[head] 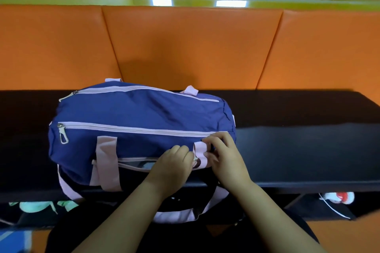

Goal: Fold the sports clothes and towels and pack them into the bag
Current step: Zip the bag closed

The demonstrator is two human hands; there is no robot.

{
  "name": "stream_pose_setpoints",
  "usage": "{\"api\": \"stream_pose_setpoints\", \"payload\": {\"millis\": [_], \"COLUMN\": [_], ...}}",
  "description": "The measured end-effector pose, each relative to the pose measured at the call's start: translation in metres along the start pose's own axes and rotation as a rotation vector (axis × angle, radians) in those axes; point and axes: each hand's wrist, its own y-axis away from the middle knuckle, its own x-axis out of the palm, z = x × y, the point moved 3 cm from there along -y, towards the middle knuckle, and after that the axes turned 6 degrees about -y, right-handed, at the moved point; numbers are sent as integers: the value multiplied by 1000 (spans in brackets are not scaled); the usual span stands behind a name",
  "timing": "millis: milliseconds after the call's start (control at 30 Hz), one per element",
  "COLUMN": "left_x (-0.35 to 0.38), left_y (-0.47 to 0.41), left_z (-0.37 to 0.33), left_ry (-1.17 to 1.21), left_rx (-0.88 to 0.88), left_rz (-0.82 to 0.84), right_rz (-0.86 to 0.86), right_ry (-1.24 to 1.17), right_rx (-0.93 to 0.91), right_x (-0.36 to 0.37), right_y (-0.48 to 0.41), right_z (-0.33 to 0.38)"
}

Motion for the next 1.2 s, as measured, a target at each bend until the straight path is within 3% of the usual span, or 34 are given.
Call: {"api": "stream_pose_setpoints", "payload": {"millis": [267, 500, 600, 767, 900, 1033, 1200], "left_x": [-5, -10, -16, -29, -37, -50, -59], "left_y": [4, 10, 14, 22, 30, 54, 81], "left_z": [-5, -1, 3, 5, 8, 32, 51], "left_ry": [40, 304, 374, 456, 385, 362, 278], "left_rx": [-18, -290, -435, -533, -520, -671, -731], "left_rz": [-40, 28, -11, -105, -165, -193, -216], "right_rz": [4, 19, -38, -81, -217, -241, -250], "right_ry": [-31, 81, 194, 350, 384, 444, 519], "right_rx": [4, -55, -196, -308, -321, -306, -236], "right_x": [-3, -6, -1, 22, 28, 28, 31], "right_y": [1, 8, 13, 17, 9, 6, 10], "right_z": [3, 4, 11, 21, 22, 24, 37]}}
